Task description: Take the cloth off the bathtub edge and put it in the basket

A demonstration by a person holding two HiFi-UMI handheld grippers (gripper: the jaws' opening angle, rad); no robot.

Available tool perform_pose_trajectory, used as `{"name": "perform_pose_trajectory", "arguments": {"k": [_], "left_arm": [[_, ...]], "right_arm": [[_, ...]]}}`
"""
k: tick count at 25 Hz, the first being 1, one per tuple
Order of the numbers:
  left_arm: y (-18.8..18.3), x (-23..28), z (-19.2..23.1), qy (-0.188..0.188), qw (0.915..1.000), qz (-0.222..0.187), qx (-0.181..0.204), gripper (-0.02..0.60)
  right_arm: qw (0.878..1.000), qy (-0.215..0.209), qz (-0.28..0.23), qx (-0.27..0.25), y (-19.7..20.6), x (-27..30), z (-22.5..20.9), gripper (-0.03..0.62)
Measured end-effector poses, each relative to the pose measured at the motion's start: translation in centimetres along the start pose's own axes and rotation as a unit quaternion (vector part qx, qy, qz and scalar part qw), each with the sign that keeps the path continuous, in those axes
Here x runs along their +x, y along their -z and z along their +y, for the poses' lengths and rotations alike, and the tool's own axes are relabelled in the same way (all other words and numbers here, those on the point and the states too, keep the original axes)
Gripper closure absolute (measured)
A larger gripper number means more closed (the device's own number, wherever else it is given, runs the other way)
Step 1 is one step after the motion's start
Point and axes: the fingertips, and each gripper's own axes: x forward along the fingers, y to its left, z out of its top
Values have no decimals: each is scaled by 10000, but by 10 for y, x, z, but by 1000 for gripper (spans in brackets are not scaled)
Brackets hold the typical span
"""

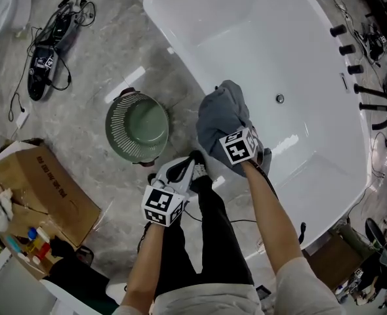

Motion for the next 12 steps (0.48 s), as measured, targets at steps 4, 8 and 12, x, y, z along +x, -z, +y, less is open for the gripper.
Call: {"name": "perform_pose_trajectory", "arguments": {"k": [4,8,12], "left_arm": [[9,-24,11,-36,10000,10,-37,525],[15,-50,28,-80,9999,2,-99,525],[17,-71,39,-154,9998,-36,-86,525]], "right_arm": [[9990,439,-61,-62,4,-13,-1,338],[9973,696,-212,-67,5,-32,0,367],[9944,966,-420,6,7,-56,4,411]]}}
